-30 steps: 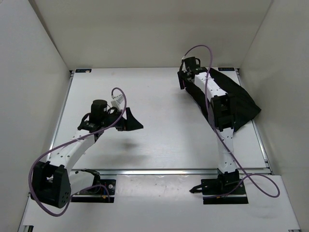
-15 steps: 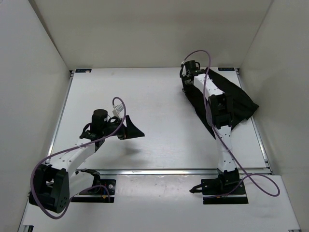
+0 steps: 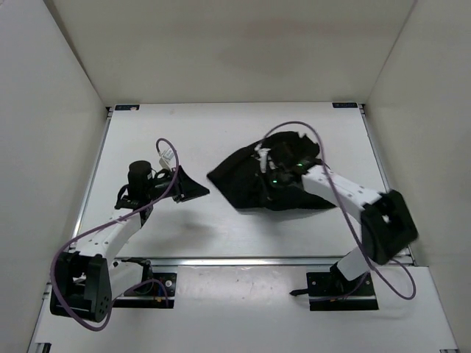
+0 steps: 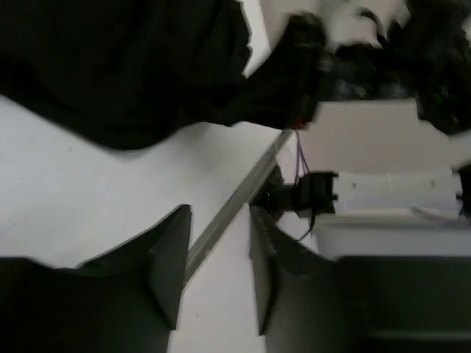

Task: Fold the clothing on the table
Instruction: Move the skirt to the center of the board, then flatten the skirt out

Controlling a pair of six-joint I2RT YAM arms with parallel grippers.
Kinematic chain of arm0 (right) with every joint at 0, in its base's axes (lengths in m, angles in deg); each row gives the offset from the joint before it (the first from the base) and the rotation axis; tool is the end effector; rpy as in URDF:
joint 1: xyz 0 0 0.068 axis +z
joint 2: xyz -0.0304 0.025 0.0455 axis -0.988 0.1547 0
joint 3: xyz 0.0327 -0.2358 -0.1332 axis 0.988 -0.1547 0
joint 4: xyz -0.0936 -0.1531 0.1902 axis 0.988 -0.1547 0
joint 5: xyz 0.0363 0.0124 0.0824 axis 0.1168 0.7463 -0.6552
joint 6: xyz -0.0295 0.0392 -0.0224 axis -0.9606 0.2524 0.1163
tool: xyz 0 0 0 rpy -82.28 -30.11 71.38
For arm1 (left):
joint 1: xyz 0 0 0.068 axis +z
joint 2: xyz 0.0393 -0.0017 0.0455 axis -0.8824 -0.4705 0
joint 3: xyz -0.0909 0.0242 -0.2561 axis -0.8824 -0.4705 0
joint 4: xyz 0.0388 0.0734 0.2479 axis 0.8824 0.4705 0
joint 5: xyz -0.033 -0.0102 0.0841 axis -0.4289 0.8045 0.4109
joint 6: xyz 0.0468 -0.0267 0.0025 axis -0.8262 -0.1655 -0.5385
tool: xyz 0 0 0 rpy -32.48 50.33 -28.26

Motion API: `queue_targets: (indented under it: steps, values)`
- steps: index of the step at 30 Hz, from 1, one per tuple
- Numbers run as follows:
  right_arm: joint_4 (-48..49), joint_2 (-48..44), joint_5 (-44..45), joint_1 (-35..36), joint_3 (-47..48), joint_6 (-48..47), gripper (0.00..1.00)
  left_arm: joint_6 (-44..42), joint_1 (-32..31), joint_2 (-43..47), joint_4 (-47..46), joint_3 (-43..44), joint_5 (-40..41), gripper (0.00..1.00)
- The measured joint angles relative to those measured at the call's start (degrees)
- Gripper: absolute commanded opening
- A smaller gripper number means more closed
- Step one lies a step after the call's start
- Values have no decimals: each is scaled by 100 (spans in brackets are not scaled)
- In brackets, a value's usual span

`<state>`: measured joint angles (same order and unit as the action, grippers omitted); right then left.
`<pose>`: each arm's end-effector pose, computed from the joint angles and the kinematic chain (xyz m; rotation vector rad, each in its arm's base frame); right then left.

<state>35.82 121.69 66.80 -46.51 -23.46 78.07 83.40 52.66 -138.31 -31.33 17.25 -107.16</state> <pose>0.2624 0.1917 0.2218 -0.7400 2.5839 0.5669 0.2134 -0.0639 0.2206 -0.0218 2.1419 -1.5237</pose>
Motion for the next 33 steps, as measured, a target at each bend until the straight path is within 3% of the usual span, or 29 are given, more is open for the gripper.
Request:
queue_targets:
  steps: [1,2,5,8,11,16,21,33]
  values:
    - [39,-374,-15,-155,-262,114,0,-179,24,-44,243,120,59,53]
    - [190,-728,-24,-332,-546,221,0,-426,31,-92,590,313,236,62]
    - [597,-1620,-31,-861,-1471,597,1,-1217,-162,-190,1526,780,1093,68]
    - [713,-2138,-120,-1119,-2170,844,0,-1799,-660,-376,2223,1049,2009,76]
    - [706,-2288,-122,-1165,-2402,929,0,-2061,-1119,-704,2673,1088,2712,79]
    - [785,-2297,-133,-1178,-2435,1008,0,-2212,-1620,-1290,3132,1115,3493,79]
    - [826,-2369,-131,-1182,-2500,1036,0,-2323,-2100,-1886,3613,1805,4079,77]
    - [920,-2411,-136,-1141,-2640,1032,0,-2317,-2743,-2750,3692,2785,4503,78]
